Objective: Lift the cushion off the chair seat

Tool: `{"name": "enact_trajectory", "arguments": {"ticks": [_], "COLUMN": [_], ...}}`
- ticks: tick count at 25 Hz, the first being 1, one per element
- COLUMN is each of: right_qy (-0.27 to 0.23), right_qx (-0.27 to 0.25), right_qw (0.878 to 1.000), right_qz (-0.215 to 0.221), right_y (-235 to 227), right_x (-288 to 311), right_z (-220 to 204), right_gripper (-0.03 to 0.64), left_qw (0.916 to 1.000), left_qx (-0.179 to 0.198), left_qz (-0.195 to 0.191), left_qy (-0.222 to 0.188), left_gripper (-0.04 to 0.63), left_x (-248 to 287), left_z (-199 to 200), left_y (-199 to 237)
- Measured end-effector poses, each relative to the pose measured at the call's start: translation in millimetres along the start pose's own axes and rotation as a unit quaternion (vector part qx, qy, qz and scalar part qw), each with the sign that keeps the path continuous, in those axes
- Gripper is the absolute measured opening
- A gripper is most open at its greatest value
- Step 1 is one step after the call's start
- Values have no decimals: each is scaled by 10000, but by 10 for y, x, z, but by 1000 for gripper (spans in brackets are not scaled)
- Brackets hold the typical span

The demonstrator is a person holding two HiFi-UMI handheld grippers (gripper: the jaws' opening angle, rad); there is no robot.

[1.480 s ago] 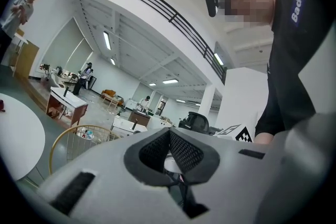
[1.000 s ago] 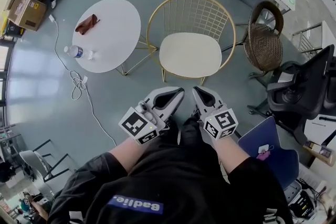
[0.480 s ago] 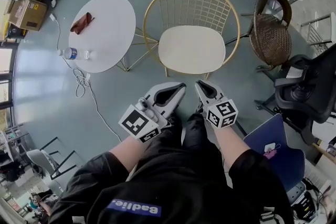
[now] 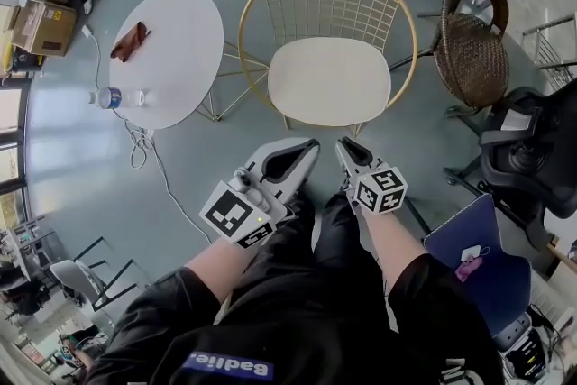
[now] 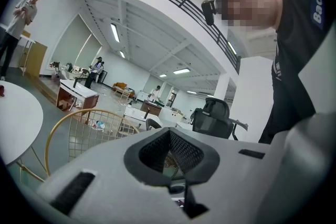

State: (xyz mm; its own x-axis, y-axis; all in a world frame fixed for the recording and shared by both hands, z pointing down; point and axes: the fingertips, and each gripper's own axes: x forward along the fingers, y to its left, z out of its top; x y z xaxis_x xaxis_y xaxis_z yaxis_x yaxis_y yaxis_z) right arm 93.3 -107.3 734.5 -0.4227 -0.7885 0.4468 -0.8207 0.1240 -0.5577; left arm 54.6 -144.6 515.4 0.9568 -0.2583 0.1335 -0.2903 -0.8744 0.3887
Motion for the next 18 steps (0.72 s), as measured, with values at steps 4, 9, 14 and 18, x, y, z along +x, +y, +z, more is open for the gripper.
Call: {"name": "enact_trajectory", "arguments": {"ticks": [4,9,14,18], "right_qy": [61,52,122,102], "right_qx": [196,632,1257,1789], "right_qw": [9996,9975,9909,9829], "right_qz": [-177,-320,-469,-435], "right_y": [-210,-461,-695,-866], "right_x": [97,261,345,437], "right_z": [-205,-418,-690,-893], "right_gripper": [34,67,98,120], "left_qw": [10000,9999,9998,9998], "left_qx": [16,-5,-41,-16], "left_qz": [50,161,201,207], "left_qy": [24,-12,-23,-10], "left_gripper": [14,14,14,14], "left_x": [28,76,96,92], "left_z": [-74,-223,-322,-389], "left_y": [60,190,249,270]}}
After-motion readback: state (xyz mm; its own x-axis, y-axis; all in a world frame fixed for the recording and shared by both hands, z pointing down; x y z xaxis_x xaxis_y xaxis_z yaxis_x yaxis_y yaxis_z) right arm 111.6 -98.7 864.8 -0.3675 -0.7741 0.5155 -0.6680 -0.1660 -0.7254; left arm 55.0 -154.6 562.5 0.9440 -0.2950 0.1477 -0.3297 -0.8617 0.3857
